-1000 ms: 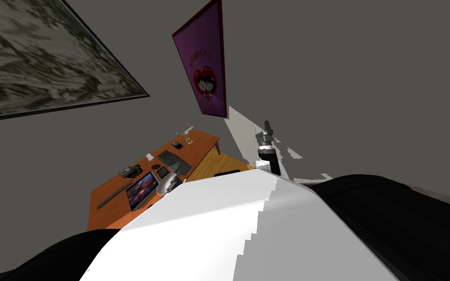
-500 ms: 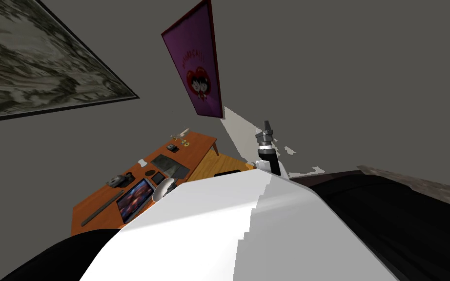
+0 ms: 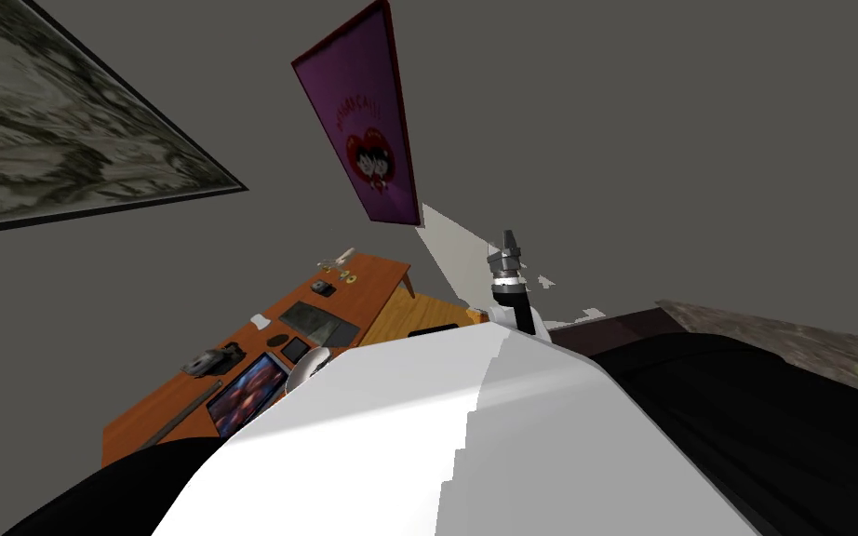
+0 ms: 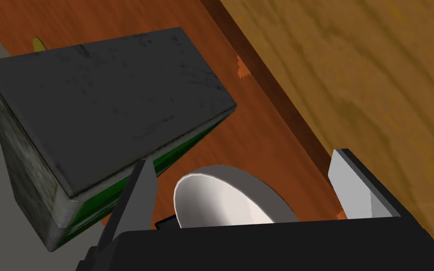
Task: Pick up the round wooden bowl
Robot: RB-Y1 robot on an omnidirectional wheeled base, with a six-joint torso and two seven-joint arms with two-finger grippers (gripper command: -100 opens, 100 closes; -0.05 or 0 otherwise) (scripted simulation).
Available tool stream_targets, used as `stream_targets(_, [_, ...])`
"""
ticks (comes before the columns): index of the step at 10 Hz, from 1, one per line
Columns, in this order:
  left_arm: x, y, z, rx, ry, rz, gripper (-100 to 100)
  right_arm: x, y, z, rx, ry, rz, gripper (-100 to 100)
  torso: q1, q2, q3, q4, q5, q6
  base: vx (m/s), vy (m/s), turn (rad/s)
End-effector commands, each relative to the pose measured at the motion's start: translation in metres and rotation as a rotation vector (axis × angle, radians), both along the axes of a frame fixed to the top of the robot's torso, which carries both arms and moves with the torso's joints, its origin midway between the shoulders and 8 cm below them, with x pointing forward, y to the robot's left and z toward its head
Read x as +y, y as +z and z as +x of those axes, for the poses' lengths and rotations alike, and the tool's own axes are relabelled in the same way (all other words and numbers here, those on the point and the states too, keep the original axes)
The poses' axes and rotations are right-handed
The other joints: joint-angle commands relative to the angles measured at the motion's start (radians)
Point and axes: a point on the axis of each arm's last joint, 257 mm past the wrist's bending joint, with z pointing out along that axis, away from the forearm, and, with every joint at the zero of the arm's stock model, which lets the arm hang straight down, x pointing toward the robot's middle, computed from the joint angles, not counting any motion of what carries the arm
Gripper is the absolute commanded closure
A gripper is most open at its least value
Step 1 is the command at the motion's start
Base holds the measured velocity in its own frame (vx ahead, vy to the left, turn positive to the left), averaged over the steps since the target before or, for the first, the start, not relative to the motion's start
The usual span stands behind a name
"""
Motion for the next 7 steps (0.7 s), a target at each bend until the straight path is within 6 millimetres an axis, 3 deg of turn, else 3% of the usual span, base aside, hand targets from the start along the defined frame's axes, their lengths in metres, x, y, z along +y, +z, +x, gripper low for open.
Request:
stream_targets(1, [0.013, -0.012, -0.024, 0.071, 0.032, -0.004, -100, 0.000, 0.000, 0.000, 0.000, 0.000, 0.000, 0, 0.000, 0.000, 0.000, 0.000, 0.000, 0.000, -0.006, 0.045, -0.202])
stream_targets(2, [0.013, -0.012, -0.024, 0.070, 0.042, -0.010, -100, 0.000, 0.000, 0.000, 0.000, 0.000, 0.000, 0, 0.001, 0.000, 0.000, 0.000, 0.000, 0.000, -0.005, 0.043, -0.056])
stream_targets(5, [0.036, -0.029, -0.067, 0.187, 0.116, -0.027, -100, 0.000, 0.000, 0.000, 0.000, 0.000, 0.000, 0, 0.002, 0.000, 0.000, 0.000, 0.000, 0.000, -0.010, 0.060, -0.112])
stream_targets(6, [0.036, -0.029, -0.067, 0.187, 0.116, -0.027, -100, 0.000, 0.000, 0.000, 0.000, 0.000, 0.000, 0, 0.003, 0.000, 0.000, 0.000, 0.001, 0.000, -0.005, 0.062, -0.046])
stream_targets(7, [0.040, -0.033, -0.081, 0.220, 0.138, -0.034, -100, 0.000, 0.000, 0.000, 0.000, 0.000, 0.000, 0, 0.002, 0.000, 0.000, 0.000, 0.001, 0.000, -0.004, 0.045, -0.057])
